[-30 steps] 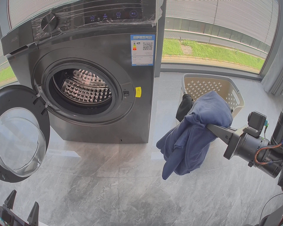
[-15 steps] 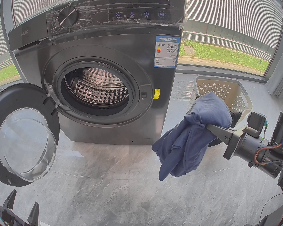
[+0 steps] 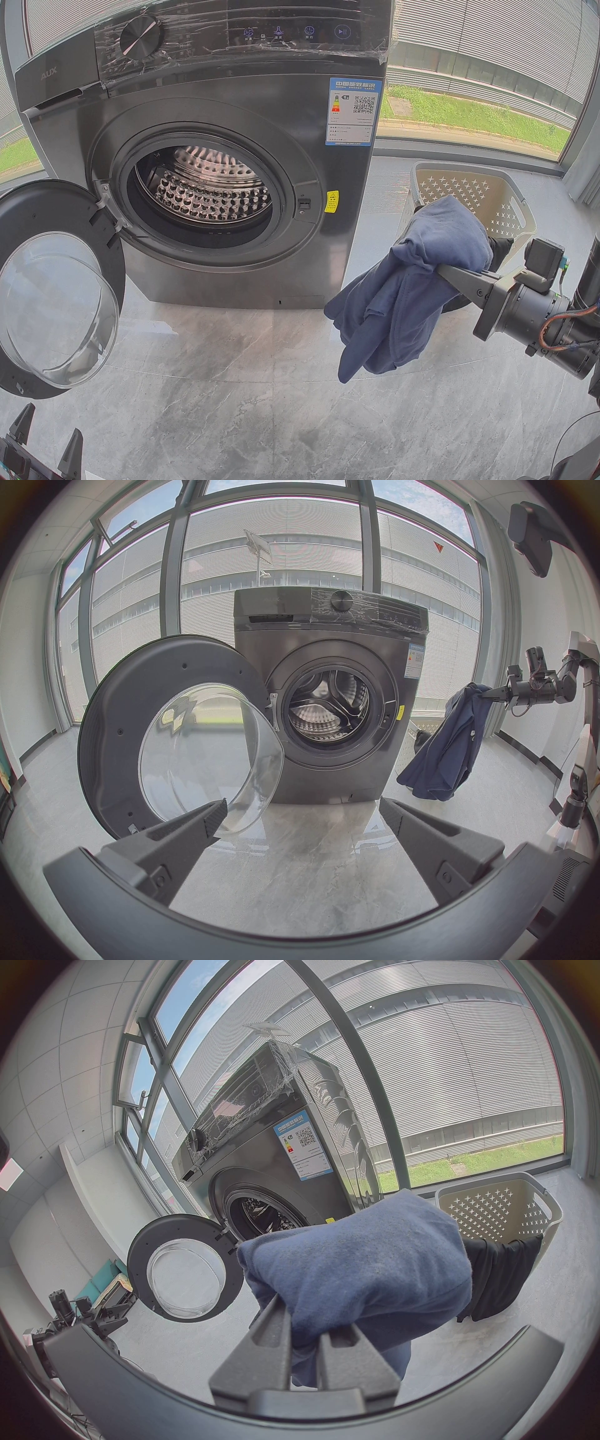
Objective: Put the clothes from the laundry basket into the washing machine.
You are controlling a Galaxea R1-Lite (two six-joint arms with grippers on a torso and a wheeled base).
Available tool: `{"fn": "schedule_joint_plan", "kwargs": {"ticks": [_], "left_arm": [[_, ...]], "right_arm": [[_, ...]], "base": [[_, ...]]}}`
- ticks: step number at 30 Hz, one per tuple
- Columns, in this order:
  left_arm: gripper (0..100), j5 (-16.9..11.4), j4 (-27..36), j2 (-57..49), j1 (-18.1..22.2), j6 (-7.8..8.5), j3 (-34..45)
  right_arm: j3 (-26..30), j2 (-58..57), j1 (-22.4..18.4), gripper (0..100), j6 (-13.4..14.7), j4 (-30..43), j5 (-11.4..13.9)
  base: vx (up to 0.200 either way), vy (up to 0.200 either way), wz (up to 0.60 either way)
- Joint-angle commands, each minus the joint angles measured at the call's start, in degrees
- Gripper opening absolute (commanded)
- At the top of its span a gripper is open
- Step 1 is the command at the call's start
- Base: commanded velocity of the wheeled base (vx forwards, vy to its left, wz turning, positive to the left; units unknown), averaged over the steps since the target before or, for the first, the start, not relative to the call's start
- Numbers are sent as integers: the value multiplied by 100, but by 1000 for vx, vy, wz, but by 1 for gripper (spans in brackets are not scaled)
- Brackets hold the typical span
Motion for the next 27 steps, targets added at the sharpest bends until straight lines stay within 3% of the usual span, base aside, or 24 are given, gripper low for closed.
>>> {"fn": "schedule_joint_plan", "kwargs": {"ticks": [1, 13, 27], "left_arm": [[100, -1, -1, -95, 0, -1, 101], [100, 8, -1, -95, 0, -1, 101], [100, 8, -1, -95, 0, -1, 101]], "right_arm": [[-1, 4, 3, 0, 10, -4, 0], [7, 13, 3, 0, 1, -4, -9], [16, 13, 3, 0, 1, -4, -9]], "base": [[0, 200, 0], [0, 200, 0], [0, 0, 0]]}}
